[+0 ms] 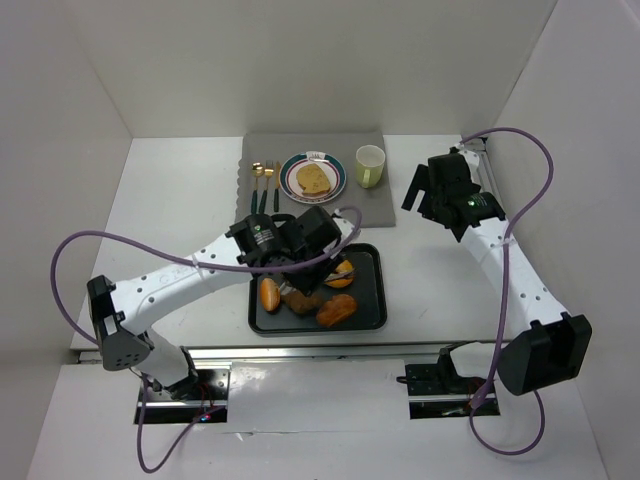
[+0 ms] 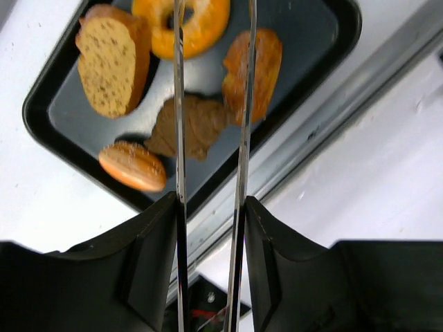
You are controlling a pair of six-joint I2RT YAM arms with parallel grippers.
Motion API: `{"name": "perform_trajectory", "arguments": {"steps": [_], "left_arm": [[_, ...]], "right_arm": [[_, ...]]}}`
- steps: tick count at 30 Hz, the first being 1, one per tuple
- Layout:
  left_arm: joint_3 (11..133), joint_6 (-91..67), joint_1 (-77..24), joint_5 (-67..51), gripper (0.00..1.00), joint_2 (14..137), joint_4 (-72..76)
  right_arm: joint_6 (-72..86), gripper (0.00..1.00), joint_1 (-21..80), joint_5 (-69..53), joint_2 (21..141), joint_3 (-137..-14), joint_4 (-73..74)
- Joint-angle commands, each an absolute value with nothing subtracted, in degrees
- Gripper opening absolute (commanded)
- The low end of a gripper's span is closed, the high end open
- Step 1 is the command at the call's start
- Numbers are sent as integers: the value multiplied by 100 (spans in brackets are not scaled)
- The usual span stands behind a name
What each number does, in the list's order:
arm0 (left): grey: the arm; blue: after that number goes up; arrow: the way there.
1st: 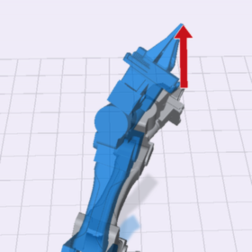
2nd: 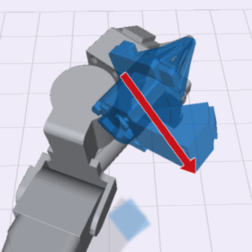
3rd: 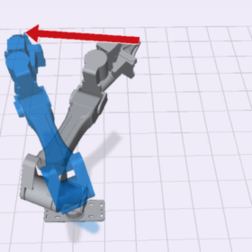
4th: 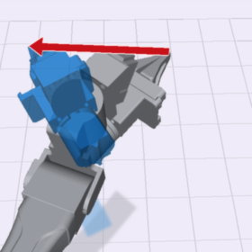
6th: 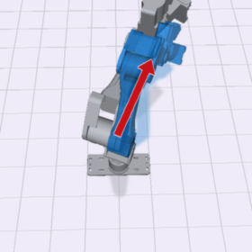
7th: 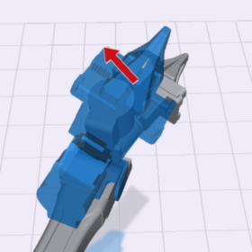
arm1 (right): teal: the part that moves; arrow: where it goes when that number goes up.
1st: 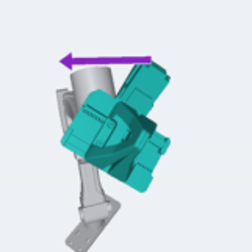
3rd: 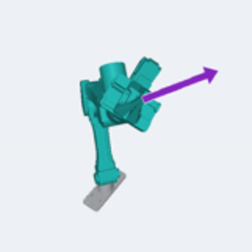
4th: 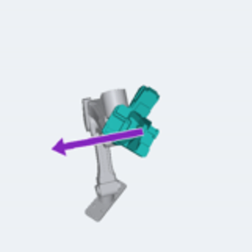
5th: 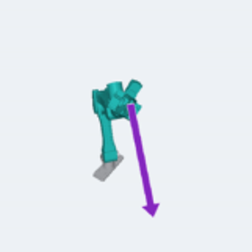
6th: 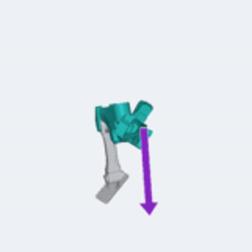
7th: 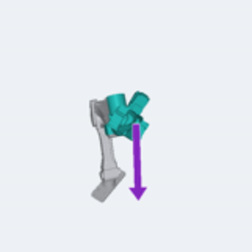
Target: Place the bread
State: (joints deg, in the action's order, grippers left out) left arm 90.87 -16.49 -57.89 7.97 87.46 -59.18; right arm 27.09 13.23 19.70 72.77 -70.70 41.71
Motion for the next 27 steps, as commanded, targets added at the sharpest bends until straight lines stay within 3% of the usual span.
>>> {"name": "perform_trajectory", "arguments": {"steps": [1, 9, 27], "left_arm": [[9281, -1389, -6107, 1214, 53, 8481, -6582], [9105, -1564, -6469, 914, 61, 8552, -6785], [9053, -1670, -6636, 721, 60, 9333, -6970]], "right_arm": [[2619, 99, 1292, 1925, 7049, -7005, 4219], [2619, 99, 1292, 1811, 7049, -6952, 4166], [2619, 99, 1292, 1811, 7049, -6838, 4043]]}}
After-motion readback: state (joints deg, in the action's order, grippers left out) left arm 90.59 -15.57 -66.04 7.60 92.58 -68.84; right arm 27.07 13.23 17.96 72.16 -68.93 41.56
